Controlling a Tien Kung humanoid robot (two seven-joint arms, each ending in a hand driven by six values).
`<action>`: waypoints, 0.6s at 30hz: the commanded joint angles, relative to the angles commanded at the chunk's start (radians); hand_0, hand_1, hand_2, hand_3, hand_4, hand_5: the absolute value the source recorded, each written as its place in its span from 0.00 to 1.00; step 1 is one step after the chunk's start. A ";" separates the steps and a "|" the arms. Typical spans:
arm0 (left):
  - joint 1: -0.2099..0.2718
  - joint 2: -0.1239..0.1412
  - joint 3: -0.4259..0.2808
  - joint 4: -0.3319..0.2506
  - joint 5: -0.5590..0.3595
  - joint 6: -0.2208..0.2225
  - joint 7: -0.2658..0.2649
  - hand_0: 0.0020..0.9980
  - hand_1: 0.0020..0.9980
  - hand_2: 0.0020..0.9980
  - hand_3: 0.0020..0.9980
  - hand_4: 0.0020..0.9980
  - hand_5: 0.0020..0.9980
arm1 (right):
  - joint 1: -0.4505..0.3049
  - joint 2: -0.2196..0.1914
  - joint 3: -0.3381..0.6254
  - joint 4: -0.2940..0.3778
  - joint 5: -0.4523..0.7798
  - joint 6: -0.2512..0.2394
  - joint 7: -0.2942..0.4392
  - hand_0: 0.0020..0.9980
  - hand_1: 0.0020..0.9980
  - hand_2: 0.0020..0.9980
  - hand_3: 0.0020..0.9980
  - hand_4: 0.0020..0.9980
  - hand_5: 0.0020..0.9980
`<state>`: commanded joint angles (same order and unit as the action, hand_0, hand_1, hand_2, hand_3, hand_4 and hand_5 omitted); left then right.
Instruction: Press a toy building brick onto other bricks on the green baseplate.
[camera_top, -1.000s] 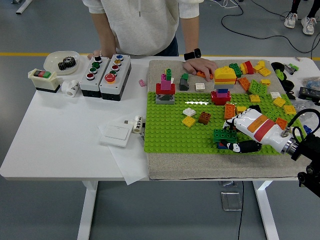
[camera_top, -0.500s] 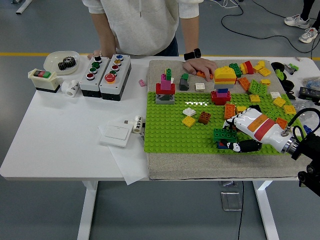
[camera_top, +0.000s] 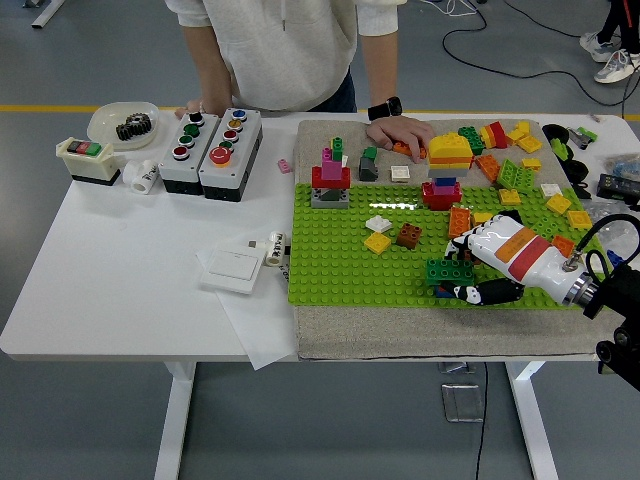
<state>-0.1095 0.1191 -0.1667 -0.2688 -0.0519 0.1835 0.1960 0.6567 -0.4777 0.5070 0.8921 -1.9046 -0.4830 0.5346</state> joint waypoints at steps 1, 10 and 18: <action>0.000 0.000 0.000 0.000 0.000 0.000 0.000 0.52 0.62 0.78 0.80 0.84 0.83 | 0.000 0.000 0.000 0.000 0.000 0.000 0.000 0.34 0.39 0.47 0.50 0.75 0.58; -0.002 0.001 0.001 0.000 0.000 0.000 -0.001 0.52 0.62 0.77 0.79 0.84 0.83 | 0.001 -0.001 0.002 0.000 0.001 -0.002 0.001 0.34 0.40 0.47 0.51 0.76 0.57; -0.002 0.001 0.003 0.000 0.001 -0.001 -0.002 0.51 0.62 0.77 0.80 0.84 0.83 | 0.002 0.000 0.003 0.001 0.001 -0.003 0.001 0.34 0.40 0.47 0.51 0.77 0.57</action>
<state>-0.1117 0.1201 -0.1641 -0.2684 -0.0513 0.1828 0.1944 0.6583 -0.4780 0.5099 0.8927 -1.9037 -0.4864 0.5361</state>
